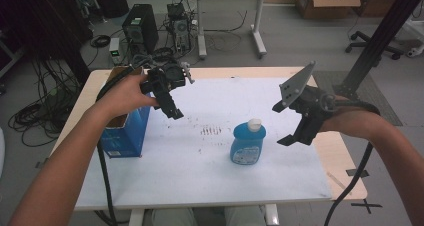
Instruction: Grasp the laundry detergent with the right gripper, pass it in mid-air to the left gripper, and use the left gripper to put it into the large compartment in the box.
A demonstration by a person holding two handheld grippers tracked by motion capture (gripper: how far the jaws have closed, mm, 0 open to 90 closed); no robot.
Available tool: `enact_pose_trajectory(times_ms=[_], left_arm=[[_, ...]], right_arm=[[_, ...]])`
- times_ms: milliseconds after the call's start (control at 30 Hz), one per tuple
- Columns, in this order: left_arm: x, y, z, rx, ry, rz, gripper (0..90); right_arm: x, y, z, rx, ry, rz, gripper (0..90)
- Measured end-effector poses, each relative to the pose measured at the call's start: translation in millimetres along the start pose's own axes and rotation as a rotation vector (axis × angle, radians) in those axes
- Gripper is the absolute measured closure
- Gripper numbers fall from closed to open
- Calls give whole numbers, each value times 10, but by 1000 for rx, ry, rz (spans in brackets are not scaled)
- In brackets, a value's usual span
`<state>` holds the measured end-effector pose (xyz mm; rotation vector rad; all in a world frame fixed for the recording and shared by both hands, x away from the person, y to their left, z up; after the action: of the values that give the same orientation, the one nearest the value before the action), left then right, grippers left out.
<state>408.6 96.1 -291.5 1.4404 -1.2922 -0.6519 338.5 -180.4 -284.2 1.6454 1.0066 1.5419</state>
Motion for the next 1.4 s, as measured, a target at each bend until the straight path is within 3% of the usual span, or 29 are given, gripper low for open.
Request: enact_pose_trajectory(times_ms=[467,967,1400], left_arm=[[9,-24,-9,-2,0,-4,60],[18,-54,-23,-5,5,-8,59],[24,-66,-25,-6,5,-11,59]], right_arm=[[-156,-107,125,6,-25,57,60],[-241,-262,221,26,-15,121,62],[-343,-417,285,34,-20,253,61]])
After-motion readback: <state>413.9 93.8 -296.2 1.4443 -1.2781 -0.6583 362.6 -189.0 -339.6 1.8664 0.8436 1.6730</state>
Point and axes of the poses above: each handheld gripper's, and its own axes: y roughly backward along the jaws, x roughly out of its top, z roughly to its right, the point moved 8 cm from there along -y, roughly forward along the jaws, and after that the axes turned 9 degrees about x, right-handed, at the moved point
